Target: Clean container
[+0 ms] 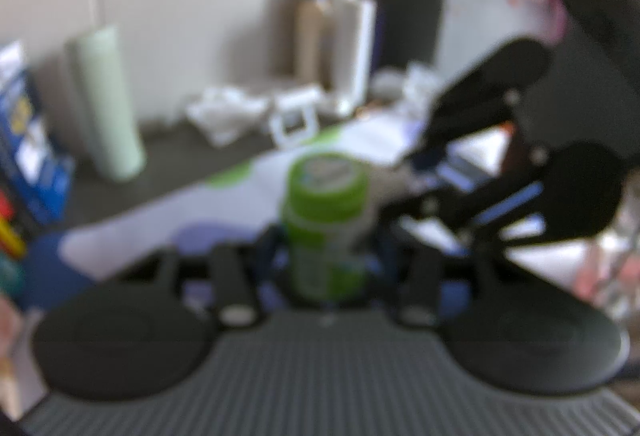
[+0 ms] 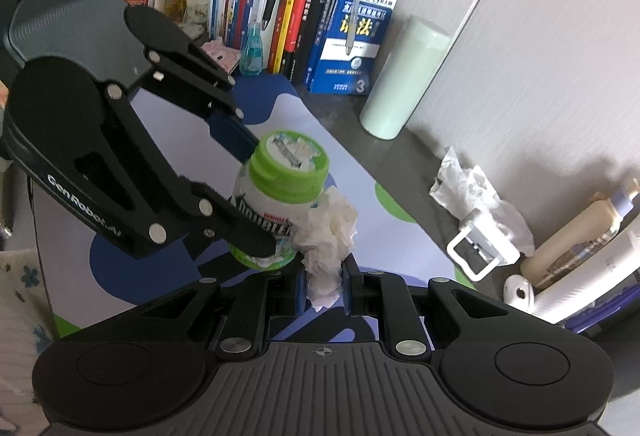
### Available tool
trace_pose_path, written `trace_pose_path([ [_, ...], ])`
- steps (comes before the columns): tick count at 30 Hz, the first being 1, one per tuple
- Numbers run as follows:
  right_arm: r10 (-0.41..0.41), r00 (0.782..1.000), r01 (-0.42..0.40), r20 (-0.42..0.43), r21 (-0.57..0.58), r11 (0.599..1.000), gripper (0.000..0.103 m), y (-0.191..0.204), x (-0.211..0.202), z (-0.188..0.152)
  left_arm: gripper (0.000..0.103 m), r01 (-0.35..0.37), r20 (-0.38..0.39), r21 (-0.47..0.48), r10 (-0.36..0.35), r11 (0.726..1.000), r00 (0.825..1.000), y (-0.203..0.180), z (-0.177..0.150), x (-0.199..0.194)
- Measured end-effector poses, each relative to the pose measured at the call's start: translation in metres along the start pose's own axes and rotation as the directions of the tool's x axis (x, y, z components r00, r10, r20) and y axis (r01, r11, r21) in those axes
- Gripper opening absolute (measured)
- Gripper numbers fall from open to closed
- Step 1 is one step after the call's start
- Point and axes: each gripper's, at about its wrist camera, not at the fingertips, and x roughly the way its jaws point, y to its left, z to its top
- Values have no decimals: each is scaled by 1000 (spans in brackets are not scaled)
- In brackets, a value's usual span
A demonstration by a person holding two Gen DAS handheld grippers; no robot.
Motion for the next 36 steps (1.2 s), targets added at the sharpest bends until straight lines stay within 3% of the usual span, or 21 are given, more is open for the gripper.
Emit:
trace_pose_path([
  [12,-4,999,4,44,-4,1000,17,0,-15,6,48,-4,-5,2,4,1000,1000,-1,0,2],
  [36,29,999,-29,-45,-3,1000,17,8,15,-9,48,-9,9,-14,10,1000,1000,2,1,-1],
])
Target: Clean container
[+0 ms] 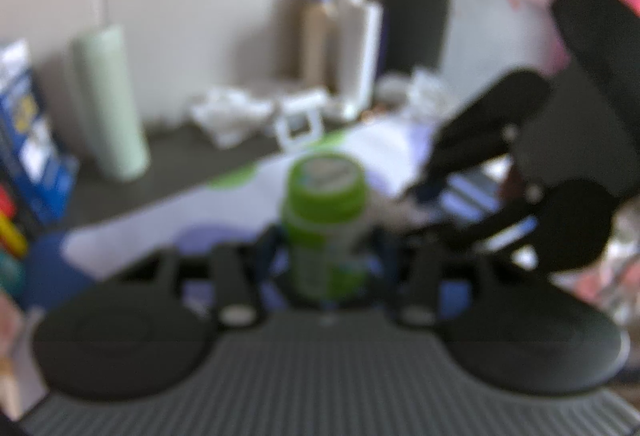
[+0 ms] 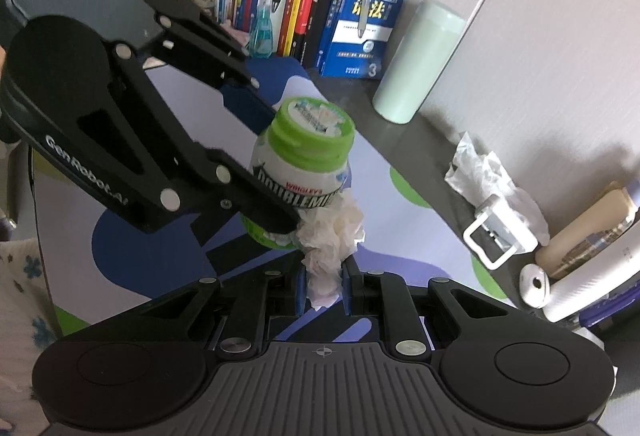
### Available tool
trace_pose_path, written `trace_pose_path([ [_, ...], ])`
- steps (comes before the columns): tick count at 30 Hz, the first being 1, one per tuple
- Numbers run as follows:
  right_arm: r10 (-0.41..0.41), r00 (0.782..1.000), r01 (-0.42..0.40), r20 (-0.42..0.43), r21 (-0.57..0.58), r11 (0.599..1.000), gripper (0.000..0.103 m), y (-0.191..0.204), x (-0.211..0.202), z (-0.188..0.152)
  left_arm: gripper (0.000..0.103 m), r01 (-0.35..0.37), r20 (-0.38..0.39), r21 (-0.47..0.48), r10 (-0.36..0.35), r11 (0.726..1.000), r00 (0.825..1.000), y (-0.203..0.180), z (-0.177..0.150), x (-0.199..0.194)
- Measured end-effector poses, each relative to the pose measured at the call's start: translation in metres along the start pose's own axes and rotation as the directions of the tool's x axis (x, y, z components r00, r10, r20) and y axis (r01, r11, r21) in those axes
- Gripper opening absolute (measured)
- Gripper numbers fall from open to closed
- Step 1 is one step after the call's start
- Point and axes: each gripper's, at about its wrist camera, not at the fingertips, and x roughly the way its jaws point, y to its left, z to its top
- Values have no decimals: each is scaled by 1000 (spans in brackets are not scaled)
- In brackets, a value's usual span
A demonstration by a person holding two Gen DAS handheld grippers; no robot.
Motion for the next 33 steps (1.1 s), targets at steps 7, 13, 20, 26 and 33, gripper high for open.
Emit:
trace_pose_path([
  [7,4,1000,-4,-21,-1,1000,17,1,7,-3,48,1,3,0,-1,1000,1000,0,0,-1],
  [13,7,999,-8,-41,-3,1000,17,2,14,-5,48,2,6,-2,-2,1000,1000,0,0,-2],
  [20,8,999,-8,-36,-1,1000,17,2,13,-5,48,2,3,-1,-2,1000,1000,-1,-1,-2],
  [26,-5,1000,5,-7,5,1000,17,-2,2,0,48,4,3,0,-4,1000,1000,-1,-1,-2],
  [33,-22,999,22,24,6,1000,17,-6,-10,5,48,5,0,2,-5,1000,1000,-2,-1,-1],
])
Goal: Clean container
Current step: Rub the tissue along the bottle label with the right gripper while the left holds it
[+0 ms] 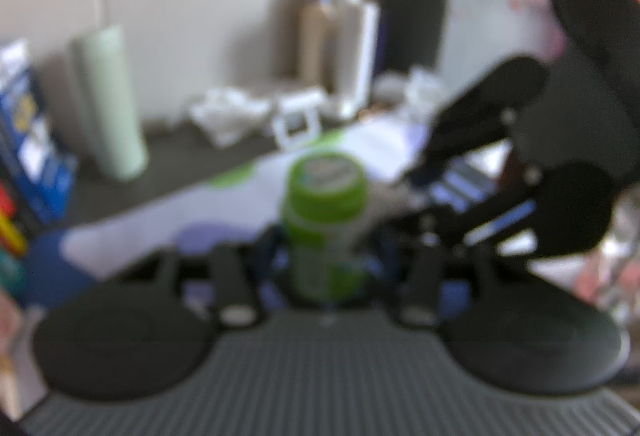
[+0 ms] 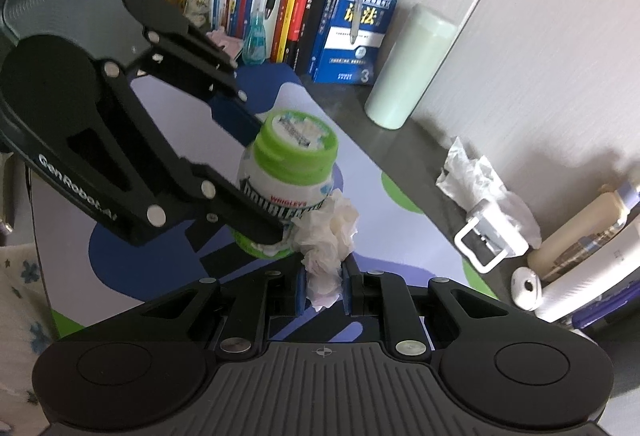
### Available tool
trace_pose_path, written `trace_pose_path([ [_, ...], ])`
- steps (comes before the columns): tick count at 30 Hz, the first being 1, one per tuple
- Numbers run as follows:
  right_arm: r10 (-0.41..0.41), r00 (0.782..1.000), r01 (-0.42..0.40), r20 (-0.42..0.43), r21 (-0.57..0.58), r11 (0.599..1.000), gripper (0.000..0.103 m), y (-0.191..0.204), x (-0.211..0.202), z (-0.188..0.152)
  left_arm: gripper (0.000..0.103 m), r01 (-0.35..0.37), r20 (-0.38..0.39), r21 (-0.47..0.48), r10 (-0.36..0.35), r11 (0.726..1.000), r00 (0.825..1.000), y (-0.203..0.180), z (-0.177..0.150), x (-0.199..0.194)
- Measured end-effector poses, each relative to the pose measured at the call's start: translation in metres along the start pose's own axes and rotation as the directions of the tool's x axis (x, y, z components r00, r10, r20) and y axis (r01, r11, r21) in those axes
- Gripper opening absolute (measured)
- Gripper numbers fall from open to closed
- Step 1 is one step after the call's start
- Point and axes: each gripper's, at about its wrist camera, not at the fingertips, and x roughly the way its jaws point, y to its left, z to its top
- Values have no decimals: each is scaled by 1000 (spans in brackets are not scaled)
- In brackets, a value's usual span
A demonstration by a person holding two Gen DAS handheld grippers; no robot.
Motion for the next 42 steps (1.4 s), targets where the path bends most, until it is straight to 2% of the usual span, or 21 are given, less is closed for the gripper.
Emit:
trace_pose_path([
  [13,-22,999,22,49,-1,1000,17,-3,-17,6,48,4,-6,6,-4,1000,1000,-2,-1,2],
  [42,25,999,-25,-40,-12,1000,17,7,15,-7,48,-1,-1,5,1,1000,1000,1,-1,-1],
])
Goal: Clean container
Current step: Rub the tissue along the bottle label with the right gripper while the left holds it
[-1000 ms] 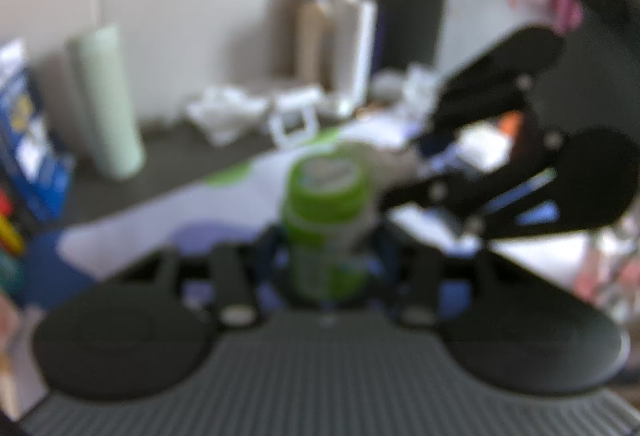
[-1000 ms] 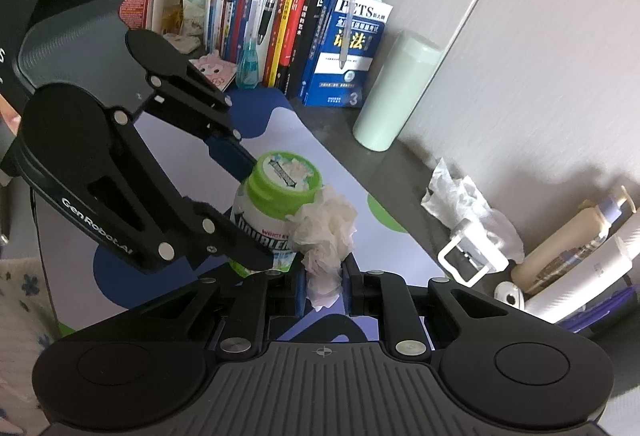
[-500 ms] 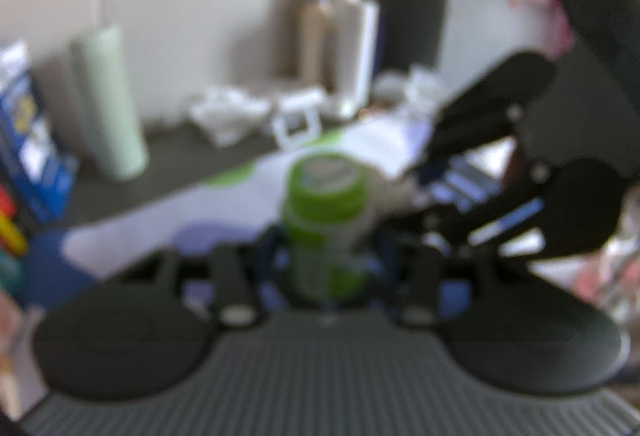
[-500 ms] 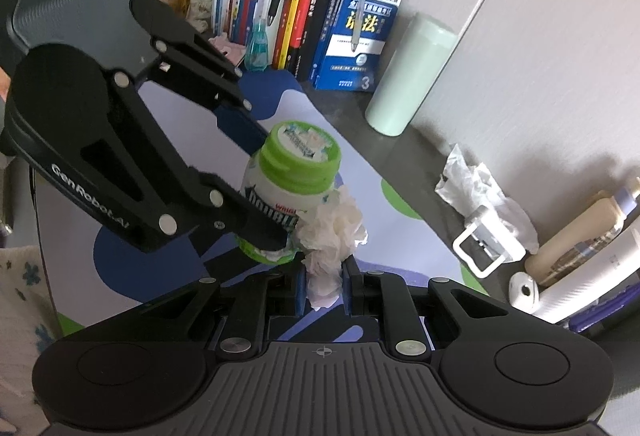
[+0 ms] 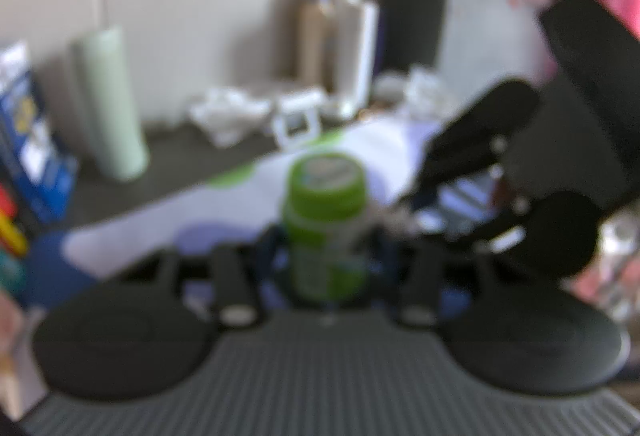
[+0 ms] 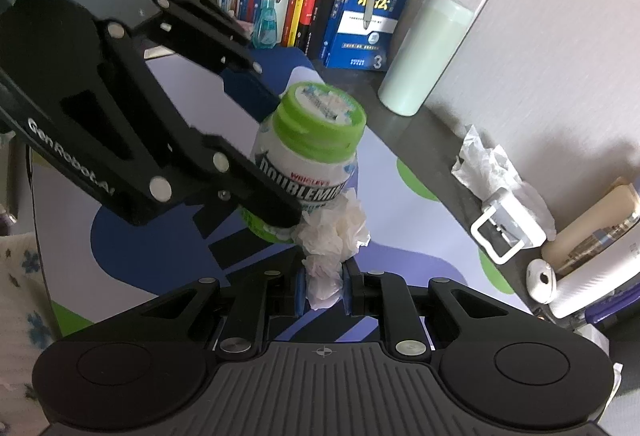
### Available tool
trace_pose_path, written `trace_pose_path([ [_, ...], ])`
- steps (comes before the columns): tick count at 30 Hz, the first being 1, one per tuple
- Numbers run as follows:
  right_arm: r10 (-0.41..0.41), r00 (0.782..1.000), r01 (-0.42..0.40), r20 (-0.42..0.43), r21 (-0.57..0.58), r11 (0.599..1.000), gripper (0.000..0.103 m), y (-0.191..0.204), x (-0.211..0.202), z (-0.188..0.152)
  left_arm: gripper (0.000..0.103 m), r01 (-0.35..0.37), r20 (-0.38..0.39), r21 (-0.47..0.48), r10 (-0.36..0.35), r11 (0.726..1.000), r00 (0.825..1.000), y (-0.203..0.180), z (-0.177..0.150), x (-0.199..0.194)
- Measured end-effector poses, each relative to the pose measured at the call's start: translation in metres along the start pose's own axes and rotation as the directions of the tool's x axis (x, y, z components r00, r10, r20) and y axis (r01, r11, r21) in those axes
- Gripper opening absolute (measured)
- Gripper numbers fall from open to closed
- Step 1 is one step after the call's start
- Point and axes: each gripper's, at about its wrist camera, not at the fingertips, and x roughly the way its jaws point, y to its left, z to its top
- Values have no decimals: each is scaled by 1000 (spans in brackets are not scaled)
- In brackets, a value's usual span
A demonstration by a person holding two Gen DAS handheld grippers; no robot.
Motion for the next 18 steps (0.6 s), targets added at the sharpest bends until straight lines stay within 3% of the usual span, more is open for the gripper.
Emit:
trace_pose_path([
  [10,7,1000,-7,-17,-4,1000,17,2,6,-2,48,1,-1,2,-1,1000,1000,0,1,0],
  [18,-14,1000,14,17,-2,1000,17,-3,-7,4,48,0,-5,2,0,1000,1000,-1,1,1],
])
